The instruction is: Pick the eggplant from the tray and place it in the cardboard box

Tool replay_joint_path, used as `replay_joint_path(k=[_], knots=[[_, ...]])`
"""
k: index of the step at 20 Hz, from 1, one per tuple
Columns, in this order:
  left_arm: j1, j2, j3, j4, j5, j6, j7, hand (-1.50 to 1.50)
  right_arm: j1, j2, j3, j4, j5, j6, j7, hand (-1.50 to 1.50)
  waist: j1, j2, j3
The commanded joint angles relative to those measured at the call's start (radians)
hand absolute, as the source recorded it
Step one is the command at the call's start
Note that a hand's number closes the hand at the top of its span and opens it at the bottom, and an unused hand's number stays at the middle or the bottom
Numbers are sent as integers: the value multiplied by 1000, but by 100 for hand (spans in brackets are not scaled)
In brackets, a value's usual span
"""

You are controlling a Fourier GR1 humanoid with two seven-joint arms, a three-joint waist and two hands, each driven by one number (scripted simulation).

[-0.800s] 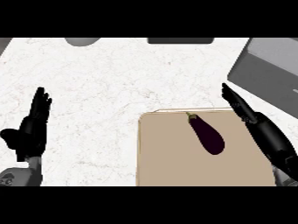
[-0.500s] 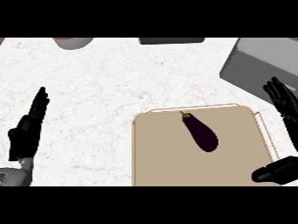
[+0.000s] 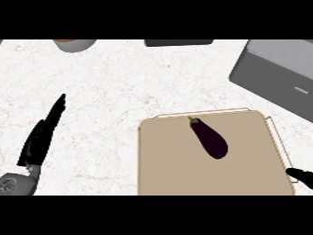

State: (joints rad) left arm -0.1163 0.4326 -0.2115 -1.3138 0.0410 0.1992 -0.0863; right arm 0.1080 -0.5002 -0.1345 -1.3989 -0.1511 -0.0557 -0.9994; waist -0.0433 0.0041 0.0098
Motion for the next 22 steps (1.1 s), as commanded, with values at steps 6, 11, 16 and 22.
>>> replay_joint_path(k=[6, 11, 16, 22], knots=[[-15, -6, -16, 0, -34, -19, 32, 0, 254, -91, 3, -160, 318, -168, -1, -150, 21, -8, -12], [-33, 1, -7, -2, -41, -47, 42, 0, 436, -59, 121, -478, 474, -192, 237, -150, 21, -8, -12], [1, -10, -11, -33, -38, -71, 57, 0, 444, -80, 146, -617, 653, -183, 515, -150, 45, -5, -12], [-59, -45, 1, 28, -78, -56, 43, 0, 382, 4, 275, -719, 923, -135, 840, -150, 48, -2, -11]])
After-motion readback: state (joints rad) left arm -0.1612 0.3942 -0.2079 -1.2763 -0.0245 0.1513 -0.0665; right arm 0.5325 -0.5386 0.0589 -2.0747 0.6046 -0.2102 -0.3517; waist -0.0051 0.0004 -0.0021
